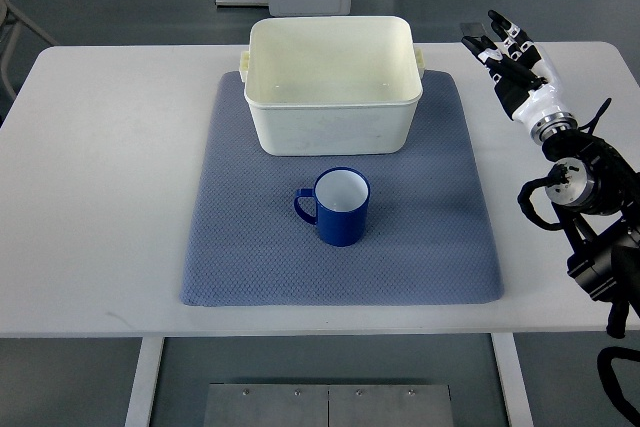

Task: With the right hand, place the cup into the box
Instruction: 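Move the right hand over the table toward the blue mug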

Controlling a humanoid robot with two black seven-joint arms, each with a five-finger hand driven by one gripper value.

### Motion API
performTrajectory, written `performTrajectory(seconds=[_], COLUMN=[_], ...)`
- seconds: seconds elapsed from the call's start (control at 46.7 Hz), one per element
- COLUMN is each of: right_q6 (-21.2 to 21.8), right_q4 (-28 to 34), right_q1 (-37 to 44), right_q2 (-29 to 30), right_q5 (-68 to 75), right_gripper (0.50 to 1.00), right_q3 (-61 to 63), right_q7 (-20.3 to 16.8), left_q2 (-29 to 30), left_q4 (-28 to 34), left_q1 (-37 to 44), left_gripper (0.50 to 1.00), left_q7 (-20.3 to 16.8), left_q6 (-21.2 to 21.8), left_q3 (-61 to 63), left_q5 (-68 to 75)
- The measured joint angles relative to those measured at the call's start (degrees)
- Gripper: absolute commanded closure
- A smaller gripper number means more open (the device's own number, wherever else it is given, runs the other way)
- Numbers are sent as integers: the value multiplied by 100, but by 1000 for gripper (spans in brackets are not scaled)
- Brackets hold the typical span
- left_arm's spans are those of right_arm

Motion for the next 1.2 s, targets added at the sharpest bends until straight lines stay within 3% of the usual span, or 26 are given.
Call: performTrajectory(seconds=[0.449,0.963,1.198], right_q6=[552,1673,1716], right_q4=[1116,2201,2293], right_q1=[-129,-340,-327], right_q2=[-186,-730,-809], right_q5=[-59,-806,-1402], right_gripper=[507,507,509], right_q3=[-864,-1661,-2060], right_q7=[488,1008,1085], left_q2=[0,0,0], left_q4=[1,0,1], left_q1=[0,0,0], left_gripper=[500,500,500], left_q7=[-1,0,0], left_q6=[0,3,1], left_q3=[5,1,3], left_q5=[0,-1,-1])
